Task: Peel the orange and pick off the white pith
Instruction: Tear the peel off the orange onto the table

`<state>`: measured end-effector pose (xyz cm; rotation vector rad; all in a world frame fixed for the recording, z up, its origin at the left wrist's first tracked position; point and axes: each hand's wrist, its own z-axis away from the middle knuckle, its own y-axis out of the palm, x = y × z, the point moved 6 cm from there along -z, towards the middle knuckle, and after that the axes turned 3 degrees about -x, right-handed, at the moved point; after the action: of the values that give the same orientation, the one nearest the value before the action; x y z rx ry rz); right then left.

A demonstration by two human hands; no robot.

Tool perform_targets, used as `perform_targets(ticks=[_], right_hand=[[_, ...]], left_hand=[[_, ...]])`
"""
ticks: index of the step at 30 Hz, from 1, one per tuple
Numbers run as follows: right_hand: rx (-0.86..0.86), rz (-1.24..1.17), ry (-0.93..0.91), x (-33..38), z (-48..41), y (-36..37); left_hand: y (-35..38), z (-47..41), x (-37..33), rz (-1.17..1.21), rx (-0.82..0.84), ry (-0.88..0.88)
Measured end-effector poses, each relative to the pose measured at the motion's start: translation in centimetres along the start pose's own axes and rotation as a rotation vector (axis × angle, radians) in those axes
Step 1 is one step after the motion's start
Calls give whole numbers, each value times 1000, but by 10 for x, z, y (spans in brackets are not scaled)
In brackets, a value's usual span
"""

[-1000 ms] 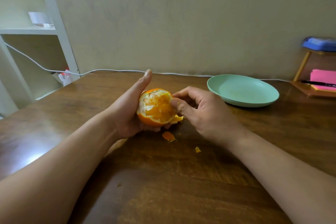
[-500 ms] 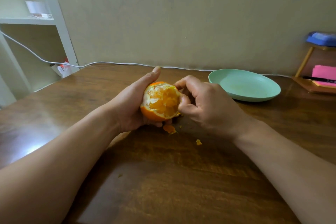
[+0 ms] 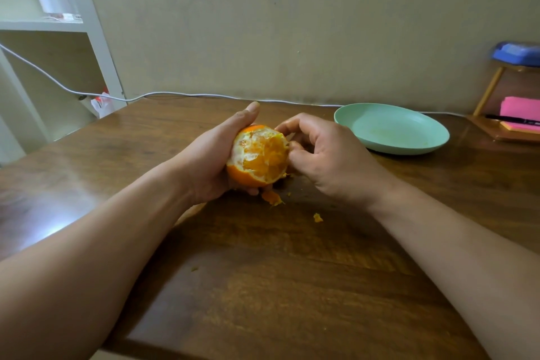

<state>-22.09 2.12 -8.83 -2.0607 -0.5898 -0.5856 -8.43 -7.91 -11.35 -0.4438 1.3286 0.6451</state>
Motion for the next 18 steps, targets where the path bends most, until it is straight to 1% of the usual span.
perform_targets(ticks=[7,11,15,18], right_hand=[[108,40,-22,-2,-2,-3],[106,14,-16,-3,-3,-3],[41,-71,87,-9,-3,-2],[63,-132,183,-15,-2,0]], left_hand=[[1,1,3,-14,29,-3],[2,3,1,-13,28,6],[-3,1,-2,4,-58,56],[-4,-1,-4,-22,-111,88]])
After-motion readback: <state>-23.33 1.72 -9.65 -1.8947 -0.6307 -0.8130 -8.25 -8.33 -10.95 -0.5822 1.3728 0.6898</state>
